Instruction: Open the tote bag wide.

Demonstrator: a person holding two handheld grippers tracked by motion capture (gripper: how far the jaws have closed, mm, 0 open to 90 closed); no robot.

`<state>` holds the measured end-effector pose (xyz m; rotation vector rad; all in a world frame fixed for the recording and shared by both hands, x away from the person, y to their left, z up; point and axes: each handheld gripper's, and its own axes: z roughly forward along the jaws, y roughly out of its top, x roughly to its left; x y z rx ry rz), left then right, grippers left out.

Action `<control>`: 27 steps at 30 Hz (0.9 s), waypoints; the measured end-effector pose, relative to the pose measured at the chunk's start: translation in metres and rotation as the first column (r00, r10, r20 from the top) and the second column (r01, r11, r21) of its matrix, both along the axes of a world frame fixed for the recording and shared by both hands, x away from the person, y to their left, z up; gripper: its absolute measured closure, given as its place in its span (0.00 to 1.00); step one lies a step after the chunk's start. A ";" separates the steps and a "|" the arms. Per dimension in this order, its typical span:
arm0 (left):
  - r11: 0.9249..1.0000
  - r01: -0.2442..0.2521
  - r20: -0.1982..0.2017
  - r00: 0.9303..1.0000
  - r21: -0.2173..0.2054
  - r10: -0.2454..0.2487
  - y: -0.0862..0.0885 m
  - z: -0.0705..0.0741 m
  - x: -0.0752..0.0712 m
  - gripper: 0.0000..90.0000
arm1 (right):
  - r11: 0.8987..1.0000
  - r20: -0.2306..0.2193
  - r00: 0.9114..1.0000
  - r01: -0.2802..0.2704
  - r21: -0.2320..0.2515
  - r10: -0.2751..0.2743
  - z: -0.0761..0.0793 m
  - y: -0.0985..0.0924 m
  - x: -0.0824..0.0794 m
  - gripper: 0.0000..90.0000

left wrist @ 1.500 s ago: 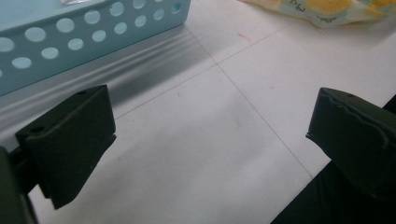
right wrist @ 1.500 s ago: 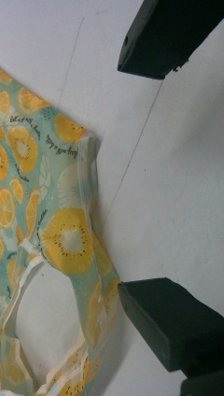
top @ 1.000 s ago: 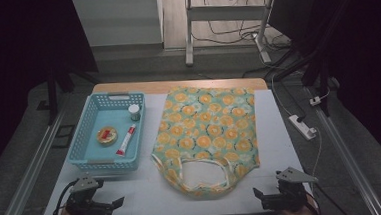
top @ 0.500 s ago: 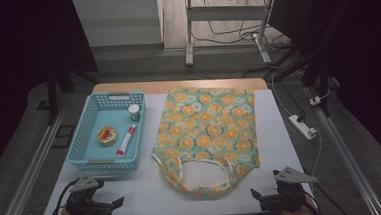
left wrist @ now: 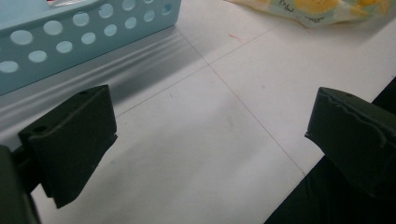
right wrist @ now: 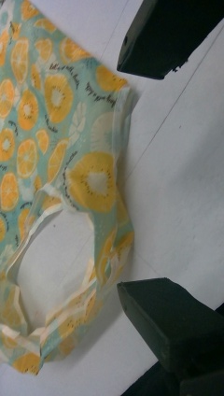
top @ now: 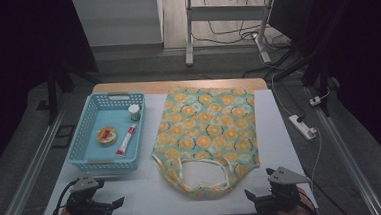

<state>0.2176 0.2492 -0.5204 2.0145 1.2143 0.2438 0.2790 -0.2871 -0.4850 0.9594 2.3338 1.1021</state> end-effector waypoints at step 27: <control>1.000 0.003 -0.001 1.000 -0.006 -0.003 0.001 0.000 0.000 0.02 | 0.982 -0.087 0.978 -0.185 0.041 0.188 -0.002 0.059 0.003 0.00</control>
